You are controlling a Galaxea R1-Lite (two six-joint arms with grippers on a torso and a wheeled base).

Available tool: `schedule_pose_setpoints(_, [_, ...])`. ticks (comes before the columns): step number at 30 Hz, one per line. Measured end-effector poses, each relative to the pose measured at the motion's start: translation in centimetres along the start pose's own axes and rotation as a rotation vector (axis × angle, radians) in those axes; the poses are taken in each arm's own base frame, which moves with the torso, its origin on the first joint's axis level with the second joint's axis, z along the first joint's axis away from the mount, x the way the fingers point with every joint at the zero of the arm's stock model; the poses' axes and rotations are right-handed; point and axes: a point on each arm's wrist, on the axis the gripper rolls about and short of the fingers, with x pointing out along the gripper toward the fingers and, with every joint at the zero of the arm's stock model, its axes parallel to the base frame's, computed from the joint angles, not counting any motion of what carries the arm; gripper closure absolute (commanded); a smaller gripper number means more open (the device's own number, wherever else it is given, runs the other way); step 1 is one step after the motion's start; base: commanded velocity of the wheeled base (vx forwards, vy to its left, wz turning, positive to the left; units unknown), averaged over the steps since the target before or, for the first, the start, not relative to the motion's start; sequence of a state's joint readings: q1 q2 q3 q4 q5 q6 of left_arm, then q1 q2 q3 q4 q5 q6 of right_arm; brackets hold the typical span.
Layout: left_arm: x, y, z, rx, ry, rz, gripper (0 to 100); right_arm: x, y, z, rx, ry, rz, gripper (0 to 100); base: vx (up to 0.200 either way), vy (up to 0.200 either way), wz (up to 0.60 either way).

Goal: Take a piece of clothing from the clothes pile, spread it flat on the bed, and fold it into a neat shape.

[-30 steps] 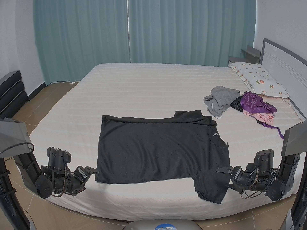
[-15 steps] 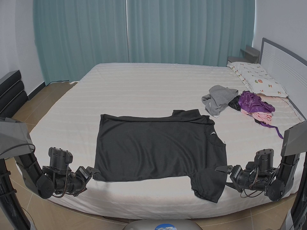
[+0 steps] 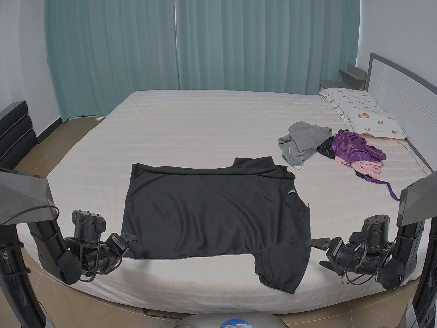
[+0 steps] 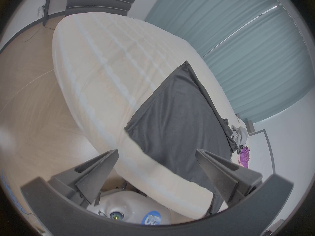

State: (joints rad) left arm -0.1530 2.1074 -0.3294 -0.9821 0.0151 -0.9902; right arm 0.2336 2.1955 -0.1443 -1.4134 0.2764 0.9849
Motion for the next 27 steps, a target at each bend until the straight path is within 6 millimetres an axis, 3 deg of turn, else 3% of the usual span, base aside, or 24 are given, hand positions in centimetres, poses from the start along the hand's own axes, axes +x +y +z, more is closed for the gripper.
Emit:
schedule_pose_setpoints(14, [3.0, 1.0, -0.4, 0.134, -0.059, 0.082, 0, 0.2, -0.3, -0.3, -0.002, 0.011, -0.012, 0, 0.000, 0.000, 0.00])
schedule_pose_setpoints(24, [4.6, 0.9, -0.3, 0.135, -0.107, 0.096, 0, 0.4, -0.4, -0.5, -0.006, 0.021, -0.018, 0, 0.000, 0.000, 0.00])
schedule_pose_setpoints(25, [4.6, 1.0, -0.3, 0.135, -0.107, 0.098, 100, 0.4, -0.4, -0.6, -0.006, 0.023, -0.018, 0, 0.000, 0.000, 0.00])
schedule_pose_setpoints(27, [4.7, 1.0, -0.2, 0.128, -0.110, 0.099, 100, 0.4, -0.4, -0.6, -0.006, 0.024, -0.019, 0, 0.000, 0.000, 0.00])
